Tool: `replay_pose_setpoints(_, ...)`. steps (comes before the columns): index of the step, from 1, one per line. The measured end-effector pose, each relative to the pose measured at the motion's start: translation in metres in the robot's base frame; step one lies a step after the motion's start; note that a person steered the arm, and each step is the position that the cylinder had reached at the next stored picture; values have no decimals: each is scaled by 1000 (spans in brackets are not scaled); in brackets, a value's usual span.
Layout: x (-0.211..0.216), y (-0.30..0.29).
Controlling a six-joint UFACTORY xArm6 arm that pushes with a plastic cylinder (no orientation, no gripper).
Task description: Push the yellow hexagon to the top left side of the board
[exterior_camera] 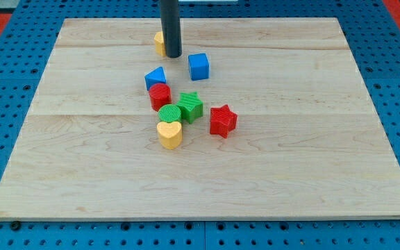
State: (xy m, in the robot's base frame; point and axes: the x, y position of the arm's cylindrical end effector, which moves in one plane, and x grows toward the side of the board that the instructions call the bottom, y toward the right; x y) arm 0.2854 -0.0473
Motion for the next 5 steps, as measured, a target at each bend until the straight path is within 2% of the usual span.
replay_pose_setpoints(1, -14, 15)
replay_pose_setpoints(2, -38, -5)
replay_pose_setpoints(3, -17, -56)
replay_pose_setpoints(4, 0, -44)
replay_pose_setpoints(5, -14, -99)
